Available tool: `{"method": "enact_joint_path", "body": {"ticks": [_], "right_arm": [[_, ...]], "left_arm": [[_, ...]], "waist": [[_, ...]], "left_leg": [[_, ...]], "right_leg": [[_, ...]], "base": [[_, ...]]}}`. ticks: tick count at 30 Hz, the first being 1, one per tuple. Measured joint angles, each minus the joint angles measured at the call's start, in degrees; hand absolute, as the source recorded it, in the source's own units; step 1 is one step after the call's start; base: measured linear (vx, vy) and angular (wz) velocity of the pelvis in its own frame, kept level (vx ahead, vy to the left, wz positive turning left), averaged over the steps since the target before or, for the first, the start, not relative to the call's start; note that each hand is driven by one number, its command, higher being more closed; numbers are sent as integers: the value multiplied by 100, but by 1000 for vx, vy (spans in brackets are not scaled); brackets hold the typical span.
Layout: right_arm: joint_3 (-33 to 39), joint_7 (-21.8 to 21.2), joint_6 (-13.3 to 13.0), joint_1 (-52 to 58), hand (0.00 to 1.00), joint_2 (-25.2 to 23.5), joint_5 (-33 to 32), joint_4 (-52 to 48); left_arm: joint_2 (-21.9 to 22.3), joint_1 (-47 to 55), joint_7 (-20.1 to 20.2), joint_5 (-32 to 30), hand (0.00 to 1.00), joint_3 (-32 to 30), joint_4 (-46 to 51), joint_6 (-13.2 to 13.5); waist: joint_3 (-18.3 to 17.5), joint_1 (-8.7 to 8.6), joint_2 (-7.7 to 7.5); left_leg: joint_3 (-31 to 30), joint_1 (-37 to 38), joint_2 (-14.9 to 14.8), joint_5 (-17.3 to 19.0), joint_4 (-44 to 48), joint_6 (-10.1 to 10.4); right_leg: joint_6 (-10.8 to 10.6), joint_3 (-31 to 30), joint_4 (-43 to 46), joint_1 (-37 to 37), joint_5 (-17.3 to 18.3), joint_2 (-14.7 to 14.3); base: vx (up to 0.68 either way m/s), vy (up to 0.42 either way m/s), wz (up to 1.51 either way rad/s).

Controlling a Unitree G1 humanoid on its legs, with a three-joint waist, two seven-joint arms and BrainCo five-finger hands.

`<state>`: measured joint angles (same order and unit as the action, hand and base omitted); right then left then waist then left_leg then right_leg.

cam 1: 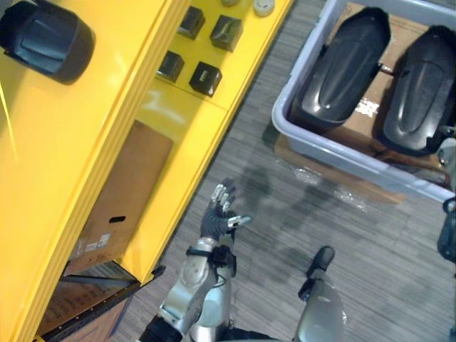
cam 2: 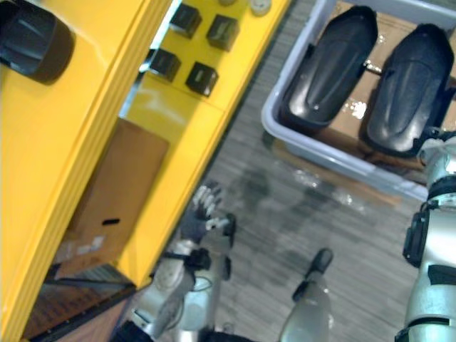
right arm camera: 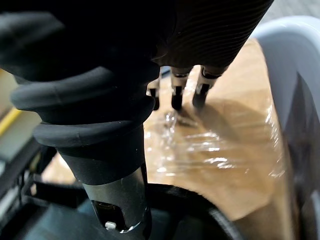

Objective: Walk over and take plastic housings, then place them on the shelf

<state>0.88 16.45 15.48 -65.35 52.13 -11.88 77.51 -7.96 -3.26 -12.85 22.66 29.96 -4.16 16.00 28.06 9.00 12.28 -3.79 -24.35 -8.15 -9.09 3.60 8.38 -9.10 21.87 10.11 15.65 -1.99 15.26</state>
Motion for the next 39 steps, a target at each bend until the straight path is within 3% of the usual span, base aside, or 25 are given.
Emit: {"method": "enact_joint_path", "body": {"ticks": [7, 9, 11, 14, 18, 23, 35, 39], "right_arm": [[-513, -662, 188, 153, 100, 369, 1153, 94], [-547, -699, 365, 147, 100, 380, 1476, 93], [-546, -779, 789, 84, 100, 387, 2083, 116], [-543, -774, 1132, -43, 100, 399, 2610, 212], [-534, -618, 1241, -71, 100, 392, 2850, 220], [-645, -209, 1115, -69, 100, 361, 2842, 228], [-1697, 878, 86, -73, 100, 381, 2621, -93], [-1965, 972, -116, -83, 100, 382, 2446, -450]], "left_arm": [[-8, -126, -2, 177, 0, -13, -48, 70], [-8, -120, 8, 177, 0, -12, -48, 76], [-8, -115, 16, 178, 0, -6, -47, 109], [-8, -104, 15, 177, 0, -6, -25, 157], [-11, 42, 10, 174, 0, -4, 12, 188], [-71, 193, 16, 179, 0, -7, 174, 280], [-171, 436, 220, 253, 0, -240, 322, 525], [-241, 446, 252, 381, 0, -247, 325, 525]], "waist": [[4, 127, 41], [-2, 129, 49], [-2, 178, 49], [-2, 277, 49], [-2, 286, 50], [-2, 285, 50], [-2, 186, 49], [-1, 171, 46]], "left_leg": [[-85, -25, 30, -13, 8, 9], [-159, -53, 39, -16, 15, 13], [-186, -76, 50, -19, 18, 17], [-197, -76, 76, -19, 44, 17], [-215, -85, 113, -24, 42, 10], [-231, -86, 135, -43, 17, -15], [-160, -54, 121, -96, -132, -17], [-53, 42, 97, -97, -173, -17]], "right_leg": [[-14, 96, 222, 43, 154, 68], [-10, 162, 252, 33, 177, 73], [-9, 189, 259, 36, 182, 76], [-9, 200, 260, 17, 182, 96], [-10, 278, 261, -4, 183, 139], [-10, 315, 258, -19, 183, 165], [-32, 294, 189, 20, 158, 156], [-32, 207, 189, 14, 151, 152]], "base": [[-4, -18, 7], [7, -29, 16], [9, -29, 8], [0, -12, 3], [-16, -15, 5], [-26, -15, 3], [-4, -12, -1], [-9, -31, -11]]}}
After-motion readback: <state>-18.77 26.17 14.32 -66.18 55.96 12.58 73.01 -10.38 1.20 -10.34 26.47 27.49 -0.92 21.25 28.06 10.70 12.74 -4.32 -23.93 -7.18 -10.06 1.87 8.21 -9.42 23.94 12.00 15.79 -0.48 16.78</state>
